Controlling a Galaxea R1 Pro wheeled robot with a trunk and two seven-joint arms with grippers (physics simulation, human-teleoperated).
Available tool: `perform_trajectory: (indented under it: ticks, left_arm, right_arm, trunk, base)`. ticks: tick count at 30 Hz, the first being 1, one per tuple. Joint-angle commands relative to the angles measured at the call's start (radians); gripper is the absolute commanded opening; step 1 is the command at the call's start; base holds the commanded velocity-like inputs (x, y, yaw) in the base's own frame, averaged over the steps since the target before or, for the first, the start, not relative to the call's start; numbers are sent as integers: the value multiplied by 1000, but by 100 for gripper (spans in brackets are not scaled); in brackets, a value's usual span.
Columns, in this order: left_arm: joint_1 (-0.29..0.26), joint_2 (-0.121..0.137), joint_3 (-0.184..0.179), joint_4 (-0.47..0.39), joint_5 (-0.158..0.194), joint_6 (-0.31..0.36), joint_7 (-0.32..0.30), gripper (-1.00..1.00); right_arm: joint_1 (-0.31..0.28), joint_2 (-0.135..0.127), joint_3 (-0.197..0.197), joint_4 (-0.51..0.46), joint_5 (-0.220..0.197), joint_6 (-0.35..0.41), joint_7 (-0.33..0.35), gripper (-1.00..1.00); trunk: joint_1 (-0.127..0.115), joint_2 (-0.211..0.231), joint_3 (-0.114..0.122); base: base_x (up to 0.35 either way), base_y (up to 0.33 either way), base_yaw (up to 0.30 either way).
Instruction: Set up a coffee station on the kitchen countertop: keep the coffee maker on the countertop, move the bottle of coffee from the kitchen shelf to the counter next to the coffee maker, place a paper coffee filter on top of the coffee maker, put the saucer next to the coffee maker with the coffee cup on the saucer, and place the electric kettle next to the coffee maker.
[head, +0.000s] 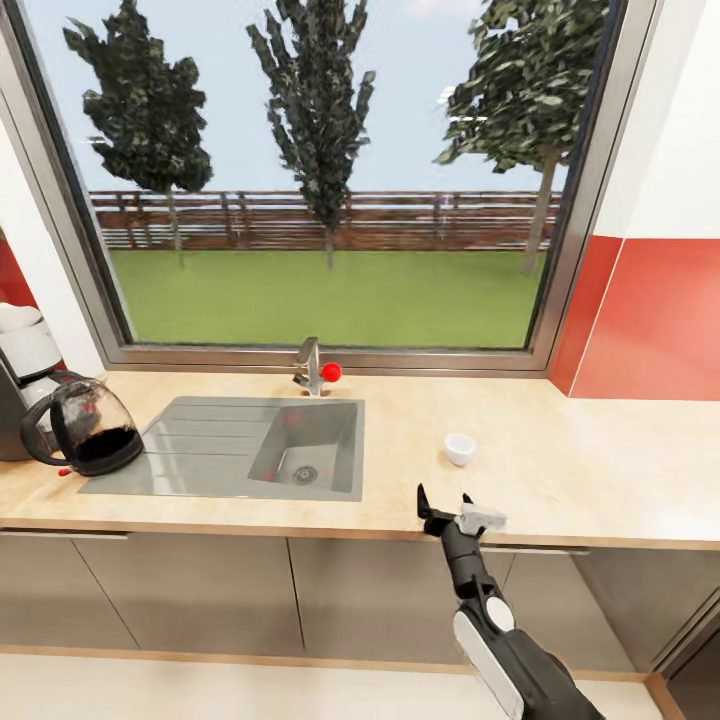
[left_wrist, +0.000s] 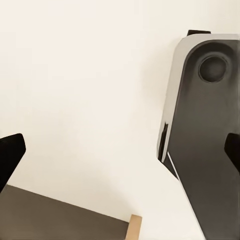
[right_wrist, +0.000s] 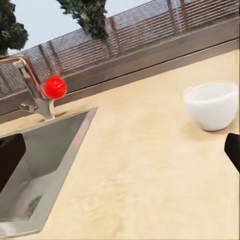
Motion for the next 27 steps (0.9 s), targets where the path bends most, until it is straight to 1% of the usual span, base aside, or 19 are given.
perform_trajectory:
  ticks: [1, 2, 3, 4, 7, 8, 9, 10, 11, 12, 14, 16, 17, 23, 27]
  left_arm:
    - [-1, 0, 8, 2, -11, -4, 3, 100]
    - [-1, 0, 8, 2, -11, -4, 3, 100]
    - [0, -2, 7, 5, -11, -3, 1, 100]
    - [0, -2, 7, 5, -11, -3, 1, 100]
    - [0, 0, 7, 8, -10, -2, 0, 100]
    - [0, 0, 7, 9, -10, 0, -2, 100]
    - [0, 1, 7, 10, -9, 4, -5, 100]
    - [0, 1, 7, 10, -9, 5, -7, 100]
    - [0, -2, 7, 11, -9, 7, -8, 100]
    - [0, -6, 7, 11, -8, 9, -3, 100]
    - [0, -7, 7, 12, -8, 9, -2, 100]
    - [0, -7, 8, 12, -8, 10, -2, 100]
    - [0, -8, 9, 13, -8, 14, -2, 100]
    - [0, -8, 10, 13, -8, 67, 1, 100]
    - [0, -8, 12, 14, -8, 74, 0, 100]
  right_arm:
    - [-25, -2, 2, -1, 10, 46, -18, 100]
    - [-49, -2, -2, -2, 31, 100, -27, 100]
    - [-175, -3, -40, 0, 113, 338, -61, 100]
    - [-210, -3, -56, 1, 122, 398, -70, 100]
    - [-283, -3, -76, 2, 130, 523, -79, 100]
    - [-326, -4, -87, 5, 131, 602, -81, 100]
    - [-351, -4, -106, 17, 134, 649, -84, 100]
    - [-358, -4, -115, 28, 140, 662, -95, 100]
    - [-368, -5, -125, 47, 162, 675, -134, 100]
    - [-379, -10, -131, 72, 198, 688, -176, 100]
    - [-386, -18, -131, 74, 201, 701, -180, 100]
    - [-404, -28, -132, 76, 203, 726, -182, 100]
    - [-416, -37, -132, 76, 203, 746, -183, 100]
    - [-420, -40, -125, 72, 200, 754, -184, 100]
    - [-420, -39, -123, 75, 199, 754, -184, 100]
  trunk:
    - [1, -2, -2]
    - [1, -2, -2]
    - [1, -2, -2]
    - [1, -2, -2]
    - [1, -2, -2]
    - [1, -2, -2]
    - [1, -2, -2]
    - [1, -2, -2]
    - [1, -2, -2]
    - [1, -2, -2]
    - [1, -2, -2]
    - [1, -2, -2]
    - [1, -2, -2]
    - [1, -2, -2]
    - [1, -2, -2]
  base:
    - [0, 0, 0]
    - [0, 0, 0]
    - [0, 0, 0]
    - [0, 0, 0]
    - [0, 0, 0]
    - [0, 0, 0]
    - [0, 0, 0]
    - [18, 0, 0]
    - [106, -55, 0]
    - [222, -152, 0]
    - [230, -159, 0]
    - [236, -164, 0]
    - [240, -168, 0]
    - [241, -169, 0]
    - [241, -169, 0]
